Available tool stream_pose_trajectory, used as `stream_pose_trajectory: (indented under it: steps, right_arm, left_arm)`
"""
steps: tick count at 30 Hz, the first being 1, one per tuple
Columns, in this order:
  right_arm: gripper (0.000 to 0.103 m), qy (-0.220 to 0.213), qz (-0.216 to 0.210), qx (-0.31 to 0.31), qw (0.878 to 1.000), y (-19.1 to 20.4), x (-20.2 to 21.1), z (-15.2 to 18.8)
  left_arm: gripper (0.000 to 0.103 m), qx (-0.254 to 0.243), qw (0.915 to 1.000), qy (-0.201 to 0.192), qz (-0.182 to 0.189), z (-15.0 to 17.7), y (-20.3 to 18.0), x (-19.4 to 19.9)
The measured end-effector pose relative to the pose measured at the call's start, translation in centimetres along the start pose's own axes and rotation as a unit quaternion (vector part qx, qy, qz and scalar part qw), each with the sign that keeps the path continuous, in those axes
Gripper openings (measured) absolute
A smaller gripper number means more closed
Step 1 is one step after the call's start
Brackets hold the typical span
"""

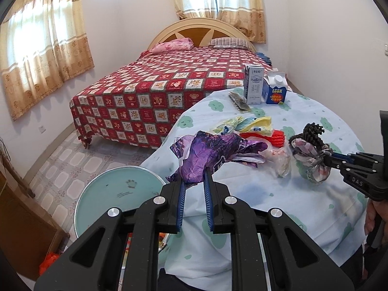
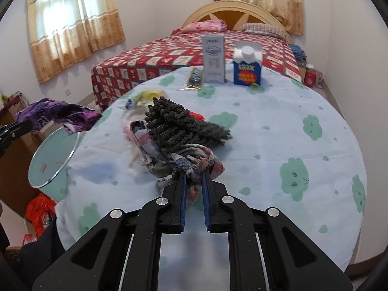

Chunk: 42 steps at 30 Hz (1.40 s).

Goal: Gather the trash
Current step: 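Carry the purple wrapper with the left tool while the right tool carries the cloth over the bin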

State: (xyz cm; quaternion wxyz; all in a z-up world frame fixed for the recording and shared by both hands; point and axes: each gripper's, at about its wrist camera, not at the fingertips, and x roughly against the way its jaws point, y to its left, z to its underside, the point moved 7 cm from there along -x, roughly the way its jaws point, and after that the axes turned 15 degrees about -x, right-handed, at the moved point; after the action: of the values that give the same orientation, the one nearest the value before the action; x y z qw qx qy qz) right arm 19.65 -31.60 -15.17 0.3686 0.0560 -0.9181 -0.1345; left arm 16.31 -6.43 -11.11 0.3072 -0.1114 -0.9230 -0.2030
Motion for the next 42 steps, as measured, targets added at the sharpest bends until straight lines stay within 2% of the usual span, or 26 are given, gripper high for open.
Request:
stream_pose_trajectory:
  steps: [9,13,19,21,28,34,42]
  right_arm:
    - [0.013,-0.020,-0.016,0.013,1.000,2.0,2.2,-0.8]
    - [0.013,-0.035,0.005,0.024,0.999,1.8,2.5,-1.0]
    - [0.013,-0.003,0.032,0.019,0.999,-0.1,-0.8,0.4]
    - [0.013,0.007,0.021,0.011,1.000,-0.1,-1.2,0.9]
    - [0.013,-0.042,-0.053,0.037,0.997,5.3,3.0,-0.2]
    - [0.013,-0.054,-0.052,0.032,0.997,5.9,3.2,-1.1]
    - [0.013,-0.056,-0.052,0.040,0.996,7.7,2.6,-1.3]
  left_arm:
    - [0.015,0.008,1.0000,-0.001,-0.003,0.4,0.6,0.5]
    - [0.015,0.007,1.0000,-0.001,-0.003,0.3,0.7,0.5]
    - [0.015,0.005,1.0000,0.000,-0.003,0.3,0.6,0.5]
    - [0.015,0.005,1.0000,0.002,-0.004,0.4,0.6,0.5]
    - [0.015,0.006,0.9999,0.000,-0.012,0.3,1.7,1.4]
    - [0.015,0.008,0.9995,-0.006,-0.030,0.7,3.3,2.5]
    - [0.015,0.013,0.9987,0.005,-0.050,2.5,5.8,2.8]
